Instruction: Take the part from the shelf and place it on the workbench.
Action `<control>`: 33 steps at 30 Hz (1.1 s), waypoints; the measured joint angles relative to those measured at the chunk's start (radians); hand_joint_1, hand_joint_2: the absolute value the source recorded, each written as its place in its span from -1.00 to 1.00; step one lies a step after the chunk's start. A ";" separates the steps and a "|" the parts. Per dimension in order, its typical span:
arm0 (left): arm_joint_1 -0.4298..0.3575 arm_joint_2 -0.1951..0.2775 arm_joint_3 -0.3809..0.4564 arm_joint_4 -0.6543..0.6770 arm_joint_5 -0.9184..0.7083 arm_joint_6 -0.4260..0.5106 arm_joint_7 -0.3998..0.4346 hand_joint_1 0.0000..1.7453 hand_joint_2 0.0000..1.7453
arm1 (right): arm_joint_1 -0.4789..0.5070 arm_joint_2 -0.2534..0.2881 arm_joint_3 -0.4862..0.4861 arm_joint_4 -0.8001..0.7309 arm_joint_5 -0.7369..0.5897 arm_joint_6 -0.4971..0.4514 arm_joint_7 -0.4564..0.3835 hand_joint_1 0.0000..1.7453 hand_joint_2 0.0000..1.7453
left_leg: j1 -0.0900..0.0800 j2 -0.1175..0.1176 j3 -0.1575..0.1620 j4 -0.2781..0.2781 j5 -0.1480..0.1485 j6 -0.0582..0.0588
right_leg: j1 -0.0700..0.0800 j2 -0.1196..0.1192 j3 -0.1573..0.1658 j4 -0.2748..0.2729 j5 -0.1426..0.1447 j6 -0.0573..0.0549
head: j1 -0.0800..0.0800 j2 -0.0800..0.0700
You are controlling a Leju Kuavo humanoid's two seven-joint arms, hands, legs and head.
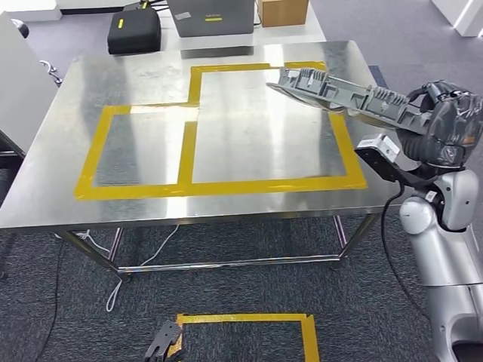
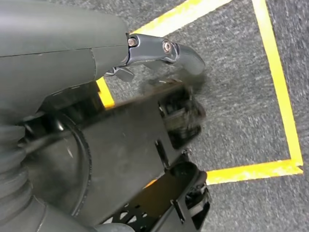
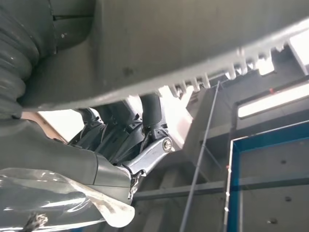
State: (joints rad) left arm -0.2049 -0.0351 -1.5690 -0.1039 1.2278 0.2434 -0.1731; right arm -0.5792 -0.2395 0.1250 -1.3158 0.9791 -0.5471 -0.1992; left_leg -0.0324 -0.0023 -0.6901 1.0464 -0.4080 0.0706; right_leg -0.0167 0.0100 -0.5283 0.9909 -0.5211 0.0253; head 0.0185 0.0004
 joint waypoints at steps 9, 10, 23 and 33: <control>-0.009 -0.009 0.000 0.000 -0.024 -0.006 0.009 -1.00 1.00 | -0.057 0.021 0.038 0.044 0.059 0.015 0.032 1.00 1.00 | 0.002 -0.007 0.095 -0.101 0.002 0.011 | 0.005 0.000 -0.098 0.210 -0.098 0.013 | 0.004 0.000; -0.007 -0.011 0.000 0.000 -0.027 -0.008 0.011 -1.00 1.00 | -0.058 0.025 0.045 0.054 0.066 0.016 0.036 1.00 1.00 | 0.004 -0.008 0.104 -0.101 -0.006 0.008 | 0.005 0.000 -0.125 0.245 -0.110 0.015 | 0.004 0.000; -0.025 -0.016 -0.001 -0.001 -0.051 -0.010 0.023 -1.00 1.00 | -0.119 0.085 0.107 0.164 0.119 0.023 0.077 1.00 1.00 | 0.026 -0.002 0.040 0.115 -0.127 -0.080 | -0.011 -0.012 -0.065 0.007 0.050 -0.012 | -0.008 0.000; -0.029 -0.011 -0.001 0.000 -0.069 -0.016 0.036 -1.00 1.00 | -0.157 0.131 0.150 0.226 0.147 0.032 0.093 1.00 1.00 | -0.008 -0.001 0.021 -0.060 0.040 0.003 | -0.007 -0.001 0.017 -0.024 -0.001 0.004 | -0.010 0.000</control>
State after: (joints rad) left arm -0.2341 -0.0462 -1.5702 -0.1038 1.1584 0.2274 -0.1370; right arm -0.7364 -0.1088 0.2752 -1.0898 1.1259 -0.5155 -0.1066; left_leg -0.0405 -0.0032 -0.6690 0.9868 -0.3676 0.0739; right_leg -0.0234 0.0091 -0.5114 0.9672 -0.5219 0.0291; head 0.0088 0.0004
